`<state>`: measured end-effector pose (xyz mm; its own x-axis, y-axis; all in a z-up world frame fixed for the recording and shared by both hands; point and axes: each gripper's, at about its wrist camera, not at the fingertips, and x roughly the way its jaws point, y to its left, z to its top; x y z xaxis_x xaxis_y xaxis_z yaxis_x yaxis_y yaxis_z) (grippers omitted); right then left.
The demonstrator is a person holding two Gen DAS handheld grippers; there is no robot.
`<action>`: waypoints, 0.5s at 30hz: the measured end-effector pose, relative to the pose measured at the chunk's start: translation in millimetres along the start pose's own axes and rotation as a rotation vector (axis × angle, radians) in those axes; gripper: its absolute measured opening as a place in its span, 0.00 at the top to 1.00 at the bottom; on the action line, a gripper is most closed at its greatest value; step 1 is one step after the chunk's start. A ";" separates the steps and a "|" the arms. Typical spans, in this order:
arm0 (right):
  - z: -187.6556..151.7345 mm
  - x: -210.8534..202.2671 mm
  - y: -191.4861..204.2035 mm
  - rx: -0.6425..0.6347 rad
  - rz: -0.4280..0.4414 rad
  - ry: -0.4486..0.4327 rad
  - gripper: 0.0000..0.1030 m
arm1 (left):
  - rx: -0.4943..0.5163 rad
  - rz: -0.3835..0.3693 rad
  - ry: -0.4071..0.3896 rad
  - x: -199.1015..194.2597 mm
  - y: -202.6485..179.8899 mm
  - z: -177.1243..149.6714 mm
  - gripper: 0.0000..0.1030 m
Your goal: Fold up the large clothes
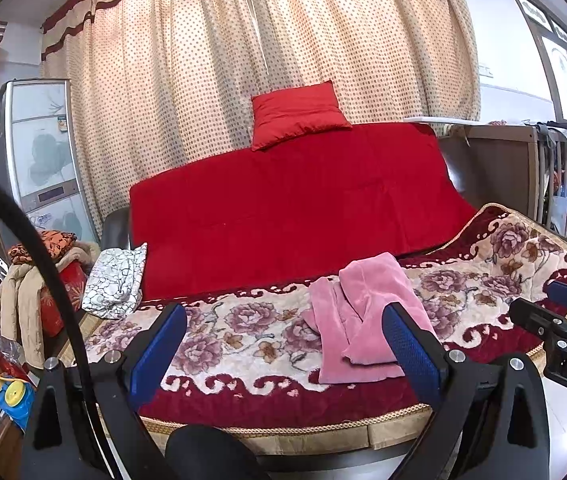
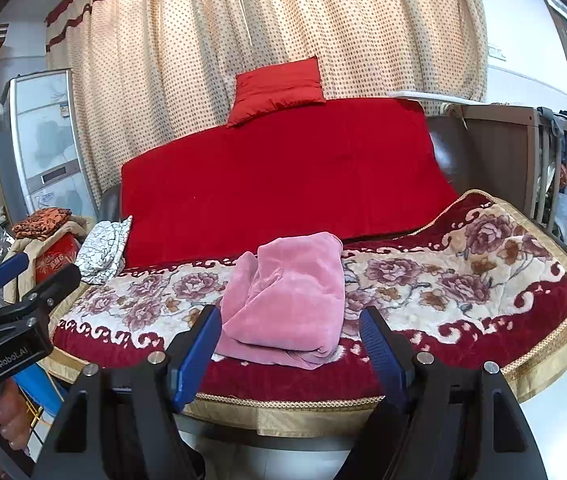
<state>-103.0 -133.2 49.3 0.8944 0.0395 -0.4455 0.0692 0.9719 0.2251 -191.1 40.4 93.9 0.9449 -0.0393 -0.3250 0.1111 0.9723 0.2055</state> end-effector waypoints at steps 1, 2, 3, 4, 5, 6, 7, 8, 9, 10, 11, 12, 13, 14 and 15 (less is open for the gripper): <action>0.2 0.2 0.7 -0.002 0.001 0.001 0.27 | -0.001 0.005 -0.003 -0.6 0.4 0.2 0.05; 0.3 0.5 1.3 -0.002 0.001 0.001 0.27 | -0.001 0.009 -0.003 -0.8 1.1 0.2 0.05; 0.4 1.0 1.9 -0.001 0.002 0.003 0.27 | -0.003 0.011 -0.003 -1.0 2.2 0.2 0.05; 0.5 1.4 2.1 -0.001 0.003 0.004 0.27 | -0.006 0.013 -0.003 -1.2 3.1 0.2 0.05; 0.4 2.1 3.2 -0.004 0.004 0.007 0.27 | -0.009 0.015 -0.003 -1.3 4.1 0.3 0.05; 0.5 2.4 4.0 -0.005 0.003 0.008 0.27 | -0.012 0.017 -0.004 -1.7 5.3 0.5 0.05; 0.4 2.8 5.1 -0.008 0.003 0.009 0.27 | -0.015 0.020 -0.005 -2.0 6.3 0.6 0.05; 0.3 3.4 6.1 -0.009 0.005 0.012 0.27 | -0.017 0.023 -0.007 -2.2 7.3 0.9 0.05; 0.1 3.7 6.9 -0.010 0.006 0.013 0.27 | -0.019 0.025 -0.008 -2.4 8.6 0.9 0.05; -0.1 4.2 7.5 -0.011 0.007 0.015 0.27 | -0.022 0.026 -0.009 -2.5 9.7 0.8 0.05; -0.2 4.8 8.2 -0.014 0.006 0.016 0.27 | -0.025 0.027 -0.009 -2.4 10.7 0.6 0.05; -0.2 5.6 8.3 -0.016 0.006 0.019 0.27 | -0.025 0.027 -0.009 -2.6 11.3 0.6 0.05; -0.5 5.9 9.0 -0.016 0.006 0.021 0.27 | -0.025 0.027 -0.008 -2.4 11.7 0.5 0.05; -0.8 6.8 9.3 -0.016 0.007 0.026 0.27 | -0.025 0.028 -0.009 -2.6 11.8 0.5 0.05; -0.8 7.5 9.5 -0.016 0.008 0.028 0.27 | -0.024 0.030 -0.010 -2.9 12.0 0.4 0.05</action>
<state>-96.0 -123.4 47.4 0.8822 0.0535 -0.4678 0.0549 0.9750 0.2151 -192.3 52.1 97.6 0.9508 -0.0125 -0.3097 0.0757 0.9783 0.1929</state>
